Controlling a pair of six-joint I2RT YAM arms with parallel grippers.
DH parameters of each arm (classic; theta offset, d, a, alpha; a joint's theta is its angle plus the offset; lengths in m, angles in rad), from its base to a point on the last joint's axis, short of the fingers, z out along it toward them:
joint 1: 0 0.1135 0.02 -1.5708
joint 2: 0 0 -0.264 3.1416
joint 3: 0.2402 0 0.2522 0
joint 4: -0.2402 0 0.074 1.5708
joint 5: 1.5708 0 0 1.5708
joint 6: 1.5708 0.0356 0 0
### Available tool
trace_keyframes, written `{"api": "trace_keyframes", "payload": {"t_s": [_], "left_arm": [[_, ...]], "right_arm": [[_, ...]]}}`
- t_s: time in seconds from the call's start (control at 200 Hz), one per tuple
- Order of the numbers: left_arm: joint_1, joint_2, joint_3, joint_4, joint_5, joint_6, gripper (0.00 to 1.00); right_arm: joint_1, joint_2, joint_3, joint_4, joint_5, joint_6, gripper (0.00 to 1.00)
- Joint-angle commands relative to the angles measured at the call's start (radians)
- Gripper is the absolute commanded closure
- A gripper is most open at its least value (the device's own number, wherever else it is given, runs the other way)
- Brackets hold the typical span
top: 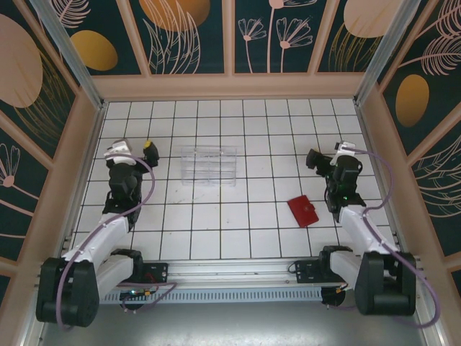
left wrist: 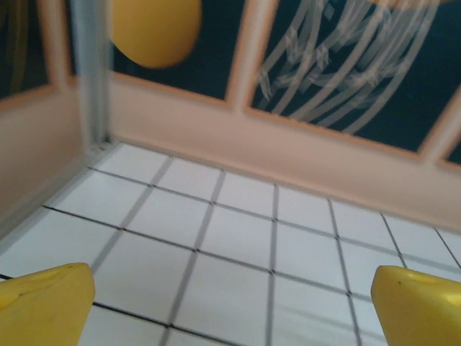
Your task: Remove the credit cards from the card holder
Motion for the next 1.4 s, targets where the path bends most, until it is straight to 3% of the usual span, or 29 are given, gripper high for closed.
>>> {"api": "trace_keyframes", "payload": {"t_s": [0.0, 0.23, 0.565, 0.796, 1.046, 1.256, 1.396], "left_arm": [[-0.086, -0.011, 0.086, -0.26, 0.07, -0.062, 0.03], [-0.302, 0.018, 0.203, -0.444, 0.192, -0.173, 0.06], [-0.569, 0.132, 0.212, -0.463, 0.239, -0.413, 0.08], [-0.657, 0.328, 0.243, -0.389, 0.378, -0.5, 0.07], [-0.696, 0.465, 0.329, -0.411, 0.503, -0.519, 0.07], [-0.703, 0.507, 0.359, -0.459, 0.571, -0.518, 0.1], [-0.704, 0.521, 0.361, -0.473, 0.609, -0.535, 0.18]], "right_arm": [[-0.009, -0.067, 0.027, -0.34, -0.016, 0.187, 0.01], [-0.041, -0.035, 0.057, -0.562, -0.21, 0.382, 0.01], [0.0, 0.039, 0.021, -0.601, -0.244, 0.417, 0.05], [0.132, 0.137, 0.013, -0.604, -0.236, 0.457, 0.06], [0.27, 0.118, -0.002, -0.613, -0.307, 0.56, 0.07], [0.381, 0.094, -0.004, -0.637, -0.39, 0.589, 0.16], [0.443, 0.079, -0.013, -0.644, -0.427, 0.577, 0.2]]}}
